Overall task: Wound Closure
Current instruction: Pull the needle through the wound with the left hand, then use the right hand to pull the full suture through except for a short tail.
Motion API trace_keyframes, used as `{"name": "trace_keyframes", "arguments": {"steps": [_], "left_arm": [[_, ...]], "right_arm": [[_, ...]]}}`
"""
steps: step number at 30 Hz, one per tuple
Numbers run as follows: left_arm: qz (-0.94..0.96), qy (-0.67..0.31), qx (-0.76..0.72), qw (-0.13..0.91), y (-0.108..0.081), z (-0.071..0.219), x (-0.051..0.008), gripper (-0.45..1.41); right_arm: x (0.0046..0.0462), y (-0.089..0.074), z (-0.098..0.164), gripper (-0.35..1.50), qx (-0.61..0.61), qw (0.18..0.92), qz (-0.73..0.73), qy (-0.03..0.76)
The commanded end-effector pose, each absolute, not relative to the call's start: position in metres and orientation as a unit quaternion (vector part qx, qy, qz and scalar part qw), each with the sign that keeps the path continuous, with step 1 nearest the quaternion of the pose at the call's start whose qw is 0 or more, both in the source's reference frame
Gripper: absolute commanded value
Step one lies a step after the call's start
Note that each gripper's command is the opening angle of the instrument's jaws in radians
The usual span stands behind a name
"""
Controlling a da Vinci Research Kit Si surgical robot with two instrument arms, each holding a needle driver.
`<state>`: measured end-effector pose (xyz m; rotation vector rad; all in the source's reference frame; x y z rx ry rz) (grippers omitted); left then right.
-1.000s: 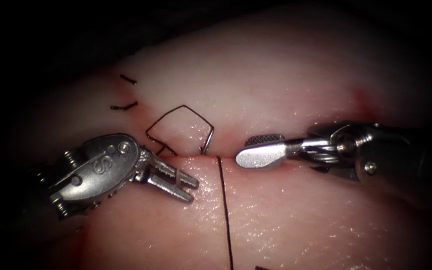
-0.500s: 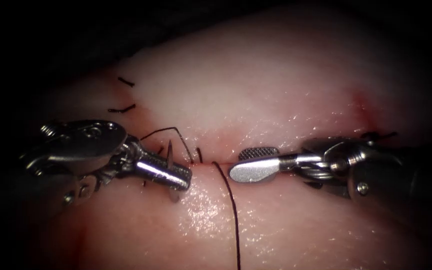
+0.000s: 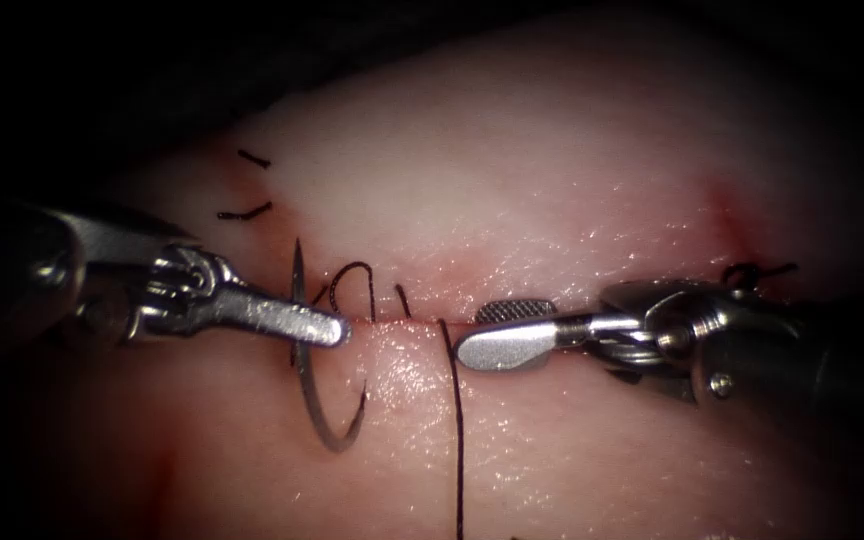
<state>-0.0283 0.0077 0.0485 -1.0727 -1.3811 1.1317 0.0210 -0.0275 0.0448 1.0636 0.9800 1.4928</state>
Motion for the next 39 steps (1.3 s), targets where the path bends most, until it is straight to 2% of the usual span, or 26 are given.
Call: {"name": "trace_keyframes", "arguments": {"steps": [1, 6, 9, 10, 13, 14, 17, 20, 22, 26, 37, 39], "left_arm": [[0.495, -0.558, -0.478, 0.464, 0.009, 0.048, -0.0284, -0.45], [0.533, -0.508, -0.555, 0.388, 0.008, 0.046, -0.0275, -0.45], [0.590, -0.417, -0.629, 0.288, 0.007, 0.044, -0.0271, -0.45], [0.621, -0.351, -0.667, 0.216, 0.007, 0.042, -0.0268, -0.45], [0.629, -0.335, -0.674, 0.195, 0.006, 0.041, -0.0265, -0.45], [0.649, -0.294, -0.680, 0.171, 0.006, 0.040, -0.0260, -0.45], [0.662, -0.262, -0.686, 0.148, 0.006, 0.038, -0.0254, -0.45], [0.674, -0.189, -0.700, 0.137, 0.007, 0.037, -0.0245, -0.45], [0.676, -0.174, -0.703, 0.135, 0.007, 0.037, -0.0243, -0.45], [0.673, -0.100, -0.721, 0.133, 0.009, 0.036, -0.0232, -0.45], [0.662, -0.082, -0.737, 0.108, 0.007, 0.035, -0.0226, -0.45], [0.660, -0.080, -0.740, 0.102, 0.006, 0.035, -0.0229, -0.45]], "right_arm": [[0.0217, -0.027, 0.045, 1.09, 0.442, 0.507, 0.617, 0.408], [0.0206, -0.026, 0.044, 1.06, 0.431, 0.511, 0.621, 0.410], [0.0199, -0.026, 0.044, 0.96, 0.407, 0.530, 0.614, 0.419], [0.0195, -0.025, 0.043, 0.93, 0.391, 0.543, 0.611, 0.424], [0.0192, -0.025, 0.042, 0.89, 0.377, 0.550, 0.607, 0.432], [0.0189, -0.023, 0.040, 0.84, 0.352, 0.557, 0.600, 0.453], [0.0192, -0.023, 0.038, 0.93, 0.320, 0.579, 0.584, 0.470], [0.0206, -0.022, 0.034, 1.09, 0.278, 0.612, 0.553, 0.492], [0.0211, -0.022, 0.034, 1.09, 0.267, 0.620, 0.545, 0.497], [0.0251, -0.024, 0.031, 1.11, 0.203, 0.690, 0.482, 0.501], [0.0296, -0.026, 0.038, 1.06, 0.139, 0.775, 0.409, 0.461], [0.0301, -0.026, 0.039, 0.98, 0.133, 0.785, 0.400, 0.453]]}}
